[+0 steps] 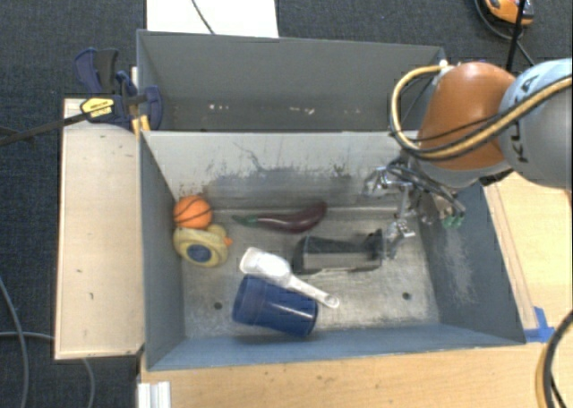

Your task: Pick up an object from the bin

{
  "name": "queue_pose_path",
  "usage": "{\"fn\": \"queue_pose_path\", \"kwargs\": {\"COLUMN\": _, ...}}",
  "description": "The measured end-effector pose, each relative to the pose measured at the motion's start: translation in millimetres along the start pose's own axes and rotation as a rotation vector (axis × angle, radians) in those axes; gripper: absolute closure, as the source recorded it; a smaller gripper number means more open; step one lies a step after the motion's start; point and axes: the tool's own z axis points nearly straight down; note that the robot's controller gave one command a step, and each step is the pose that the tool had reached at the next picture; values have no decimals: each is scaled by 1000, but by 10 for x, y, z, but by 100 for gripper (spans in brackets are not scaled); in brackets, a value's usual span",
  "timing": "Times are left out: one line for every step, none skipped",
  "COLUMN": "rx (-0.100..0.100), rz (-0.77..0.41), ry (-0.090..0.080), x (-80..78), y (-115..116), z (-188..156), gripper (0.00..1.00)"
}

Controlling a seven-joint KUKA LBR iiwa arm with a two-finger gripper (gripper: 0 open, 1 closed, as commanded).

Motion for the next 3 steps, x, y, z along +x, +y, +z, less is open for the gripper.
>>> {"fn": "queue_pose_path", "kwargs": {"rx": 6, "rz": 22, "ry": 28, "x": 29, "y": 162, "z": 434, "gripper": 0}}
{"fn": "queue_pose_path", "kwargs": {"rx": -3, "rz": 41, "ry": 14, "x": 19, "y": 222, "z": 460, "gripper": 100}}
{"fn": "queue_pose_path", "kwargs": {"rx": -2, "rz": 41, "ry": 14, "x": 18, "y": 222, "z": 460, "gripper": 100}}
